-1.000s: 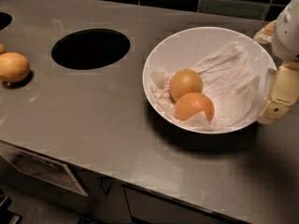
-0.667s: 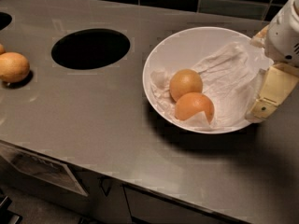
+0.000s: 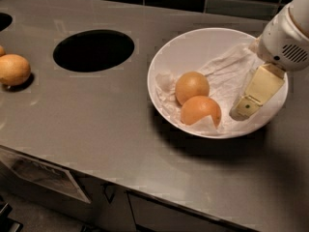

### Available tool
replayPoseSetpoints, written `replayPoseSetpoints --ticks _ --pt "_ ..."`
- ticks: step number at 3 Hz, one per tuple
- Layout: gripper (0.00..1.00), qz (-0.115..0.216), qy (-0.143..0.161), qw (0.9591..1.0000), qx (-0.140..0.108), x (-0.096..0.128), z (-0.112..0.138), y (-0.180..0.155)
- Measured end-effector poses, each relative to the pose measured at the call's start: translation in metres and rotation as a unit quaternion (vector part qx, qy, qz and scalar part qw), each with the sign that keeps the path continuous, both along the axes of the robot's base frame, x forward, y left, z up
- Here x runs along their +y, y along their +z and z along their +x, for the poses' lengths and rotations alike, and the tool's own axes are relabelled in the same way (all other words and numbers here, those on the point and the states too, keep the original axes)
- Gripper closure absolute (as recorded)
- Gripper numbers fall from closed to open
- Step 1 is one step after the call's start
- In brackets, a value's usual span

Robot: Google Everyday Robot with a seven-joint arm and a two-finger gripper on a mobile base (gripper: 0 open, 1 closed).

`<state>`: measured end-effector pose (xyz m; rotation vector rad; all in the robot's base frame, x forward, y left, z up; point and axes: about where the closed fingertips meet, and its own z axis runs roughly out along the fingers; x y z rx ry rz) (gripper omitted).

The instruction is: Pick orange from white bowl

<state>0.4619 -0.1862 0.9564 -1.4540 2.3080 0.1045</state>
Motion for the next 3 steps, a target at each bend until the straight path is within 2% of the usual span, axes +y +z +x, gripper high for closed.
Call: replayPoseSetpoints --ticks 1,2,3 --pt "0.00 -0.012 -0.014 0.9996 0.021 0.008 -0.004 0.001" --pt "0.00 -0.041 -0.059 0.9960 0.053 0.028 -0.014 0.010" --pt "0.00 -0.066 -0.099 0.9916 0.050 0.043 -0.013 0.019"
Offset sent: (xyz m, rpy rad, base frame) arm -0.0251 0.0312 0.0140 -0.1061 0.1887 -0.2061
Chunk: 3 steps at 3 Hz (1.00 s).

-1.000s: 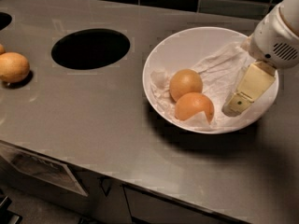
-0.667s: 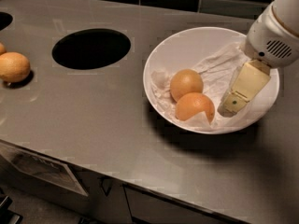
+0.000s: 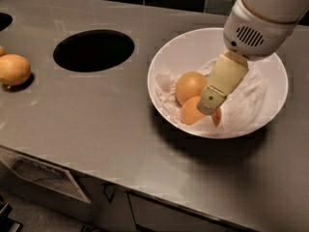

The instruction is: Pick orange from white bowl

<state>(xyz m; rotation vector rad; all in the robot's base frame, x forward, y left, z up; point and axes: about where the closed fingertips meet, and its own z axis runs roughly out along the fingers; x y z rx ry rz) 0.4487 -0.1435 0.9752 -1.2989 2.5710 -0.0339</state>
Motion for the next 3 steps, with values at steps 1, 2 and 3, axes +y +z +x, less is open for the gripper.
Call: replayPoseSetpoints --ticks 1,2,3 --pt "0.00 0.001 -0.003 1.0000 -0.006 0.0024 0.0015 -0.0014" --pt "0.00 -0.008 -0.020 0.9996 -0.017 0.0048 -0.0023 -0.0062" --pt "0.00 -0.028 -0.058 0.9970 -0.045 0.0060 -0.0076 -0.0074"
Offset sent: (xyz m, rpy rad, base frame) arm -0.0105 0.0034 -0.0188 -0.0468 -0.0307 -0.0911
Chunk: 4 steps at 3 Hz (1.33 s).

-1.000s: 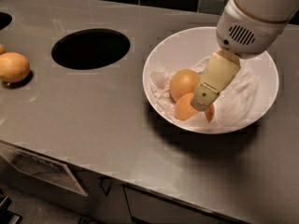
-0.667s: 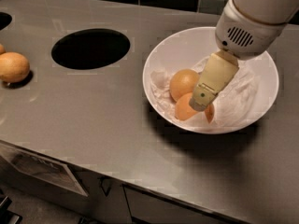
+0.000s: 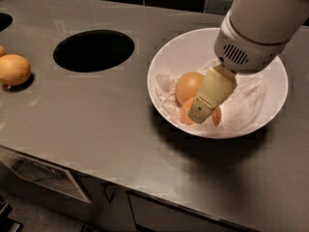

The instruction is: Pick orange from white bowl

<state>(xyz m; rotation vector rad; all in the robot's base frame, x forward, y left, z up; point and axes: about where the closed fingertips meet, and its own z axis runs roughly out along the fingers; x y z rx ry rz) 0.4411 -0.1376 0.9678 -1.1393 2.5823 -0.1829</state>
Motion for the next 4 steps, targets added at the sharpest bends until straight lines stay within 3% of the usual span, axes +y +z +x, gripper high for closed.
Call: replayPoseSetpoints --ticks 1,2,4 --pt "0.00 -0.013 -0.026 0.9995 -0.011 0.001 -0.003 -0.002" --pt "0.00 0.016 -0.039 0.9991 0.003 0.000 0.001 -0.013" --pt "0.00 0.027 -0.038 0.9989 -0.008 0.005 -0.001 -0.009"
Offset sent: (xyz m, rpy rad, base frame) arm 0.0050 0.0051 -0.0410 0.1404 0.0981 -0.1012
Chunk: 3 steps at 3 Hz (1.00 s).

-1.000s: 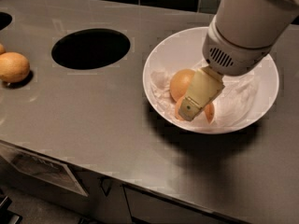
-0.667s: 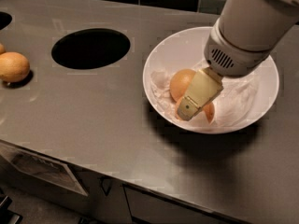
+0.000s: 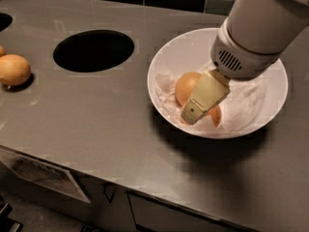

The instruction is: Pick orange from white bowl

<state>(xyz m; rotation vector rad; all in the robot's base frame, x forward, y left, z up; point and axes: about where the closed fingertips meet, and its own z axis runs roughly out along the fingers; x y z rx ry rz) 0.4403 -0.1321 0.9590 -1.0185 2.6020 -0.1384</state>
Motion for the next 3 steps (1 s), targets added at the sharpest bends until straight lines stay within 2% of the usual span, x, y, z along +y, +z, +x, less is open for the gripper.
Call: replayPoseSetpoints --ticks 2,3 --pt "0.00 0.039 -0.031 0.9974 -0.051 0.0030 0.0011 -0.0006" --pt "0.00 0.054 -0.031 0.9961 -0.063 0.0078 0.0052 -0.0060"
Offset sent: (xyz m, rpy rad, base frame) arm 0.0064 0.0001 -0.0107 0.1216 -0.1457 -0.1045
